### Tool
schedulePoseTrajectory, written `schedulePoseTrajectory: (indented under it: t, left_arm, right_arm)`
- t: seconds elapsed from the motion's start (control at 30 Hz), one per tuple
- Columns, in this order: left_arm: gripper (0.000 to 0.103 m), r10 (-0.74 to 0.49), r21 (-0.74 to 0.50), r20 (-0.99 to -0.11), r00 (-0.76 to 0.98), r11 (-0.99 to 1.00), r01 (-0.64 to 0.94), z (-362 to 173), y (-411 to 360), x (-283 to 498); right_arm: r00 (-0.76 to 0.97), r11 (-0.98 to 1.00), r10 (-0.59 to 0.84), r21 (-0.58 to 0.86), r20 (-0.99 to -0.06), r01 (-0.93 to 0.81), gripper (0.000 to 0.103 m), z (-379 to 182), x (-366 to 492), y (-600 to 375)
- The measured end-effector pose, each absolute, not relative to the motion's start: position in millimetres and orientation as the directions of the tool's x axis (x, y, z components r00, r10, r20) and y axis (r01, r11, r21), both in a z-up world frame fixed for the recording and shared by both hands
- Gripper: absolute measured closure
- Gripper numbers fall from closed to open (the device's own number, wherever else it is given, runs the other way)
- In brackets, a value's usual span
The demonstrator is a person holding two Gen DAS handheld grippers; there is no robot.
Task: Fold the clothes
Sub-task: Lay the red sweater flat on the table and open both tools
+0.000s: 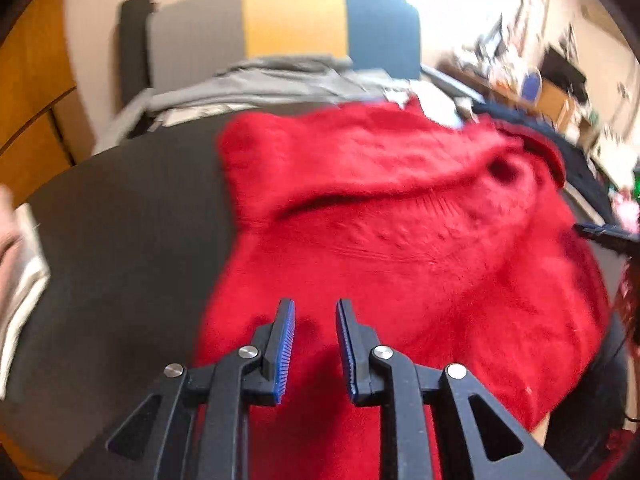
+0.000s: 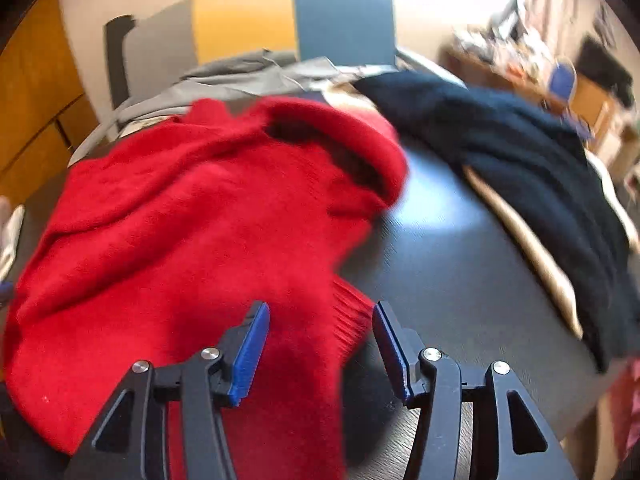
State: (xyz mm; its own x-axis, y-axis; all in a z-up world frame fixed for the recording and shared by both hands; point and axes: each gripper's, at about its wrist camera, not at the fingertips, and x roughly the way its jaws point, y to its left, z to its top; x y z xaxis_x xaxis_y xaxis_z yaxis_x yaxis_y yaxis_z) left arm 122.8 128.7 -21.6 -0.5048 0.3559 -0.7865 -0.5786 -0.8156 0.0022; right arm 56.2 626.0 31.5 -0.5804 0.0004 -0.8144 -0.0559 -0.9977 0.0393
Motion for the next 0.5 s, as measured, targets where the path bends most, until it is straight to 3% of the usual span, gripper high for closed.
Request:
schedulePoseTrajectory:
  t: [0.17, 0.33, 0.4, 0.43, 0.5]
  left_arm:
    - [0.082, 0.305, 0.080, -0.794, -0.526, -0.805, -0.588, -48, 180, 109]
    - [0.080, 0.304, 0.032, -0.780, -0.547, -0.853, -0.521, -53, 192, 91]
    - [0.080, 0.305, 0.030, -0.777, -0.551, -0.856, -0.516, -54, 192, 90]
    - [0.080, 0.305, 0.034, -0.773, -0.556, -0.855, -0.517, -56, 192, 94]
    - [0.080, 0.306, 0.045, -0.764, -0.568, -0.853, -0.519, -58, 191, 101]
  right_arm:
    - [-0.571, -0.993, -0.048, 0.101, -0.820, -0.062, 0.047, 20, 61, 653]
    - [-0.591, -0.992, -0.092, 0.129, -0.801, -0.020, 0.048, 9, 36, 644]
    - [-0.600, -0.991, -0.119, 0.133, -0.791, 0.022, 0.067, 9, 25, 641]
    - [-0.598, -0.987, -0.149, 0.157, -0.788, 0.040, 0.088, 10, 21, 641]
    - [-0.589, -0.981, -0.183, 0.188, -0.787, 0.053, 0.090, 14, 14, 647]
